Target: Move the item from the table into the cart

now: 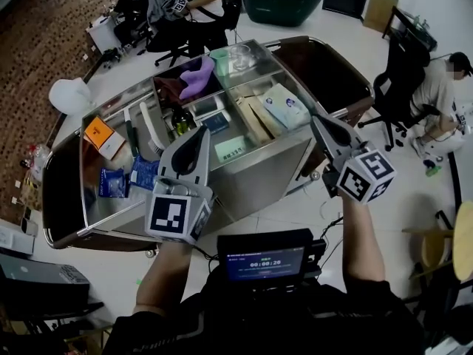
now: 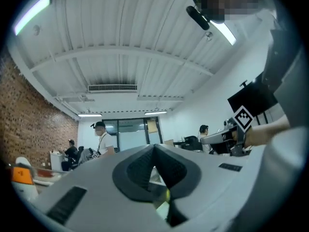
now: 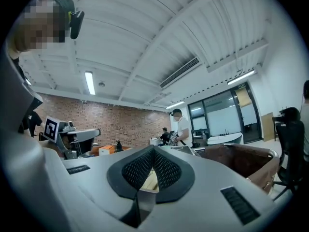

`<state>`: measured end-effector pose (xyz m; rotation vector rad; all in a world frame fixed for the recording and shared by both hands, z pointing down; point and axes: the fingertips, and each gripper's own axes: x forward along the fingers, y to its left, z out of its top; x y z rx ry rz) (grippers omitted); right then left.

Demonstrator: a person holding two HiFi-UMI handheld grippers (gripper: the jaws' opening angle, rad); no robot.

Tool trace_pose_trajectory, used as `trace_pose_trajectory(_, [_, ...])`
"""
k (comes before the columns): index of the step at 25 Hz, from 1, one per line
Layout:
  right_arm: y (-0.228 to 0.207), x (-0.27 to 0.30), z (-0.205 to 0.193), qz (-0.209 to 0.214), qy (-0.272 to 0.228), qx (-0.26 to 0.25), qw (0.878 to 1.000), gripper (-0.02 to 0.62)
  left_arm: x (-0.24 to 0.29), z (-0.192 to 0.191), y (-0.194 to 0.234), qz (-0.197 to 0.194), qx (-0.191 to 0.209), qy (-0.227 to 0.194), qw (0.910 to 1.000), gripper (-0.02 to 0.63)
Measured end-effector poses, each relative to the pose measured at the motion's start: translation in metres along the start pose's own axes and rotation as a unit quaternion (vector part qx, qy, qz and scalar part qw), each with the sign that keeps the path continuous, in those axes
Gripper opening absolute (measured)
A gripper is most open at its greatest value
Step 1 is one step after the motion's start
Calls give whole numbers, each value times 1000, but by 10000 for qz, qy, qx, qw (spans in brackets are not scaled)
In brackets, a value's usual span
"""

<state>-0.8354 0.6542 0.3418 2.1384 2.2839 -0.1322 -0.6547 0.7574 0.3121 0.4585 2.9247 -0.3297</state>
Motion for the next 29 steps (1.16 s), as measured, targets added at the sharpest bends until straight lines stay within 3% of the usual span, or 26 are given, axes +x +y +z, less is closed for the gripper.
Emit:
trace_pose_trajectory(2, [0,-2,-4,-8,25,-59,10000,9,1,-5,-4,55,178,35,9998,2])
trace_pose_trajectory(8, [2,-3,-9,17,68,-80,9999,9,3,-18,-8,11,-131,163,9998,2])
trace_pose_trajectory(18, [5,-4,-8,5,73,-133,9999,9,5,-27,-10,-16,-254,208,9995,2])
trace_pose_trajectory(29, [13,-10,-6,-20,59,-169,9998,9,-2,-33,-8,29,-644,251,9976,0])
